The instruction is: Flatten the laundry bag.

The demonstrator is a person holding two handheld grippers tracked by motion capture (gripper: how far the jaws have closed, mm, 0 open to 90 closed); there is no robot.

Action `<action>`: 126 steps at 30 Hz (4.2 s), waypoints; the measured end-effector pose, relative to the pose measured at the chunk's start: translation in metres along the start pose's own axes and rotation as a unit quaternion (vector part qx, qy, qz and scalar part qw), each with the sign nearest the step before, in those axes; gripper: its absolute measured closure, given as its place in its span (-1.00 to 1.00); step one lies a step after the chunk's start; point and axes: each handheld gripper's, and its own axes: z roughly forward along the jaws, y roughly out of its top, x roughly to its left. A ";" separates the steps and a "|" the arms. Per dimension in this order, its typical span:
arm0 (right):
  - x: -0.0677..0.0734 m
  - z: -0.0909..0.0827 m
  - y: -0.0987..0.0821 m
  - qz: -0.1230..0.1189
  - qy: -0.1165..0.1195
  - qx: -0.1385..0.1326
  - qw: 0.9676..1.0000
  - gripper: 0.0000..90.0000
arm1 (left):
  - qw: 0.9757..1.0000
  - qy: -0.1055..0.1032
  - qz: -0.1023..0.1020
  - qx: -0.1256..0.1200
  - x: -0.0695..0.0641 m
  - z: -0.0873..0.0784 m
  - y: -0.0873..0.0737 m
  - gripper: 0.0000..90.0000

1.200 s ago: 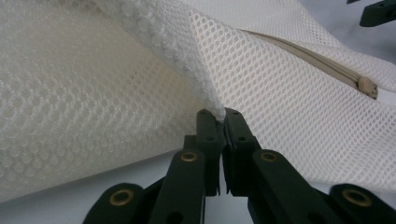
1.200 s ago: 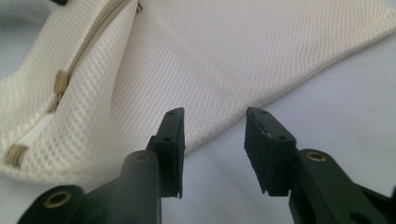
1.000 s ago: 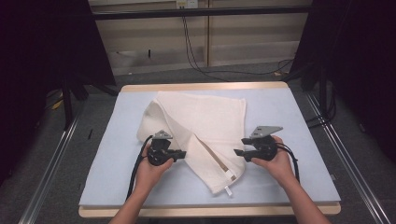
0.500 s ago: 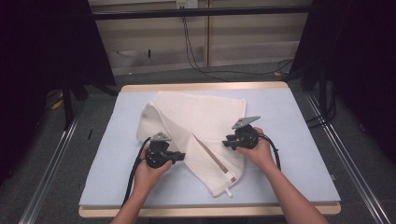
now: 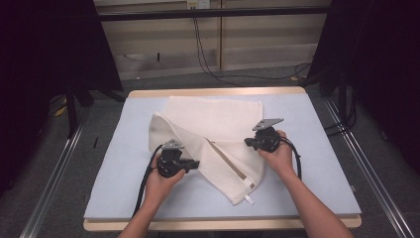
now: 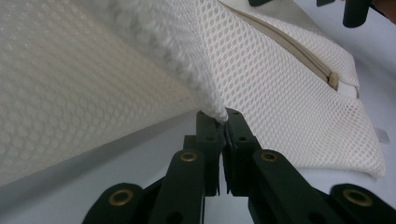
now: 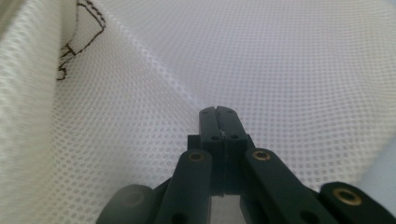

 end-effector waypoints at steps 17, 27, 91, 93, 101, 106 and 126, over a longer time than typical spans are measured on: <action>-0.031 -0.016 -0.008 0.019 -0.105 -0.013 0.994 1.00 | 0.999 -0.018 0.026 -0.003 -0.024 0.007 -0.002 0.90; -0.036 -0.014 -0.015 0.031 -0.110 -0.014 0.993 1.00 | 0.999 -0.010 0.039 0.013 -0.014 -0.004 -0.012 0.44; 0.063 0.001 -0.015 -0.037 0.095 0.022 0.995 1.00 | 0.994 0.086 -0.063 0.010 0.093 -0.089 -0.052 0.48; 0.063 0.000 -0.015 -0.037 0.092 0.021 0.995 1.00 | 0.994 0.084 -0.066 0.010 0.094 -0.094 -0.052 0.41; 0.062 -0.002 -0.016 -0.042 0.087 0.017 0.995 1.00 | 0.993 0.094 -0.068 0.013 0.094 -0.102 -0.046 0.05; 0.060 -0.006 -0.017 -0.041 0.079 0.015 0.996 0.98 | 0.991 0.115 -0.075 0.007 0.097 -0.104 -0.041 -0.14; 0.034 -0.050 -0.045 0.016 0.021 -0.006 1.000 0.49 | 0.995 0.082 -0.041 0.035 0.090 -0.060 -0.028 -0.09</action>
